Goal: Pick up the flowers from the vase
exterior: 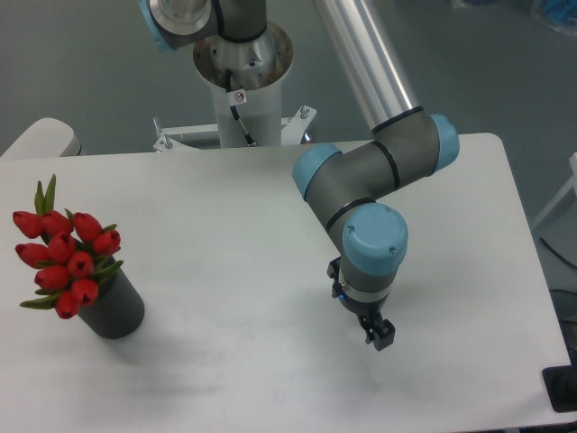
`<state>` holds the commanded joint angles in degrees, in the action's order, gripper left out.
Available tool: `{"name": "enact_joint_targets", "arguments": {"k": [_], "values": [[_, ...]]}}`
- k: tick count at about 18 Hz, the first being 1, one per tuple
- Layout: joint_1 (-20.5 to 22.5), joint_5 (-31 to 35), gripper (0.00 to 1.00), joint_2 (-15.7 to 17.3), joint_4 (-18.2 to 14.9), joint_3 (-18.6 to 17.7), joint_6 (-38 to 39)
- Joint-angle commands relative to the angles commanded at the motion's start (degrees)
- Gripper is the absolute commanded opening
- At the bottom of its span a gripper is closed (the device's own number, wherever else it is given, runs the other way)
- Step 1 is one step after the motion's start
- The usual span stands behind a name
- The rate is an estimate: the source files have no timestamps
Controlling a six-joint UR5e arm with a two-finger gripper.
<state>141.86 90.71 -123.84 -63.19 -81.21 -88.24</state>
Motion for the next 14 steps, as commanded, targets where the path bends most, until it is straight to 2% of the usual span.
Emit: {"name": "enact_joint_targets", "arguments": {"k": [3,12,14], "values": [[-0.09,-1.14,1.0,0.88,-0.17,-1.4,0.26],[0.44,-20.29,1.0,9.4,0.0,-11.15,0.09],[0.27,-24.94,1.0,10.81,0.0,-12.3,0.26]]}}
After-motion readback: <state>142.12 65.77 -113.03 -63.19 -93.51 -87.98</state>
